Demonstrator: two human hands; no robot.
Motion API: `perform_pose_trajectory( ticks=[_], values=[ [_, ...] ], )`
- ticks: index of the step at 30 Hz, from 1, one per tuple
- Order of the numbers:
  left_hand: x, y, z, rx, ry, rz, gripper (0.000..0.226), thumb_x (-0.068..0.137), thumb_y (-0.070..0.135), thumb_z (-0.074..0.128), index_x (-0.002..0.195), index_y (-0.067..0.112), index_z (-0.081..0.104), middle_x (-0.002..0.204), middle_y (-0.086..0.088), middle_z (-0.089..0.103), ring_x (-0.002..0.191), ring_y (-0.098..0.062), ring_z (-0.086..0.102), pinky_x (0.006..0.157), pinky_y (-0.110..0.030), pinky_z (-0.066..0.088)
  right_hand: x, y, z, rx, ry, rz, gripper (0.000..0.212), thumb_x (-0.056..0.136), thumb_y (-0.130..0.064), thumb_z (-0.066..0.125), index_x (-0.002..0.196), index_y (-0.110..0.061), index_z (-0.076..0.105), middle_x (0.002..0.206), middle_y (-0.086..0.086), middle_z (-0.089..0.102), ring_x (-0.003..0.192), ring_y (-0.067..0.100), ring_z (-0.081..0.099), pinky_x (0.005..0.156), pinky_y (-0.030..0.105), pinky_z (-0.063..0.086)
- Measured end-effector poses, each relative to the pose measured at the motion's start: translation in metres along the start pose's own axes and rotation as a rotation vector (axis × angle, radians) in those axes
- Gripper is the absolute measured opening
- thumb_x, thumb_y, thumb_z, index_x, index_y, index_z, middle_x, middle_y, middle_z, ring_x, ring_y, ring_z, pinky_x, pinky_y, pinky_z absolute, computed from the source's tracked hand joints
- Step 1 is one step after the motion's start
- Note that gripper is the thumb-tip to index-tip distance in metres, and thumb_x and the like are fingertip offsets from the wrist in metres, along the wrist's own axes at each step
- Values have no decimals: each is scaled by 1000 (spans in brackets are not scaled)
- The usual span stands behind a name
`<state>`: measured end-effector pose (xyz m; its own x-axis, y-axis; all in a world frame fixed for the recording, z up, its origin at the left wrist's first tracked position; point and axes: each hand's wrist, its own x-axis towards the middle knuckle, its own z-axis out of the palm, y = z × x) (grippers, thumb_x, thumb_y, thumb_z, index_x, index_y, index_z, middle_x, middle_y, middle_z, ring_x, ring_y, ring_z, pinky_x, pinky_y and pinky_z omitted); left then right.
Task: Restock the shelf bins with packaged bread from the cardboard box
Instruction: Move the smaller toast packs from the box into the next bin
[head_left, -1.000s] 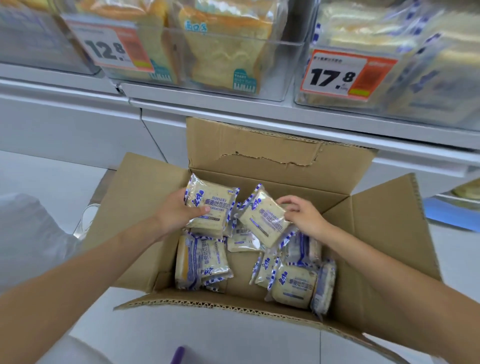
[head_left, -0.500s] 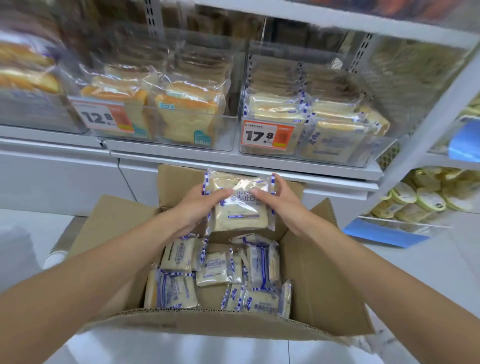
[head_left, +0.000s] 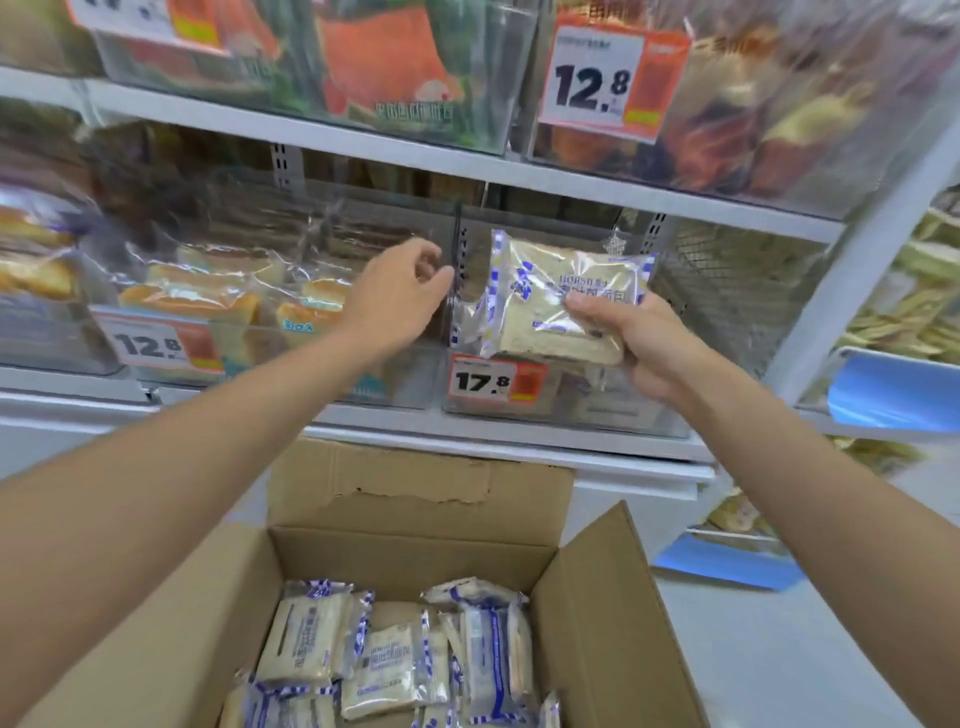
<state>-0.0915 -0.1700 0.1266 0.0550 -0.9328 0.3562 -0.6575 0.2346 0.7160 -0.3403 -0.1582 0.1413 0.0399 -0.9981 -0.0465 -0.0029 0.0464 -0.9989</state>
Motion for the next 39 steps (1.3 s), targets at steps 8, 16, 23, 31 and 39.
perform_pose_trajectory(
  ticks=[8,16,23,31,39],
  values=[
    [40,-31,16,366,-232,136,70,90,68,40,151,36,28,134,-2,60,120,-26,55,109,-45,35,130,-10,18,-90,151,14,72,53,-35,89,117,-12,67,110,6,72,100,26,67,76,41,58],
    [42,-40,19,259,-192,158,66,85,73,40,146,49,28,113,15,58,115,-12,53,103,-37,30,215,4,30,-390,175,-259,107,51,-58,88,136,-18,36,129,-2,55,117,20,55,95,42,51],
    [45,-44,23,228,-190,161,71,82,77,40,146,51,25,130,18,58,118,-7,53,106,-38,30,242,-9,15,-229,105,-217,31,74,-20,77,101,-13,63,86,0,70,75,20,68,52,35,55],
    [45,-45,25,229,-197,149,78,73,81,31,145,51,25,130,22,57,111,-5,55,105,-39,33,251,5,17,-405,83,-217,121,36,-53,91,137,-16,37,144,8,47,133,28,46,111,50,36],
    [45,-45,26,229,-192,147,78,73,82,30,144,52,26,126,22,59,108,-4,56,103,-38,33,227,23,28,-805,244,-578,109,76,-40,80,155,-24,7,159,12,13,147,24,17,118,35,21]
  ],
)
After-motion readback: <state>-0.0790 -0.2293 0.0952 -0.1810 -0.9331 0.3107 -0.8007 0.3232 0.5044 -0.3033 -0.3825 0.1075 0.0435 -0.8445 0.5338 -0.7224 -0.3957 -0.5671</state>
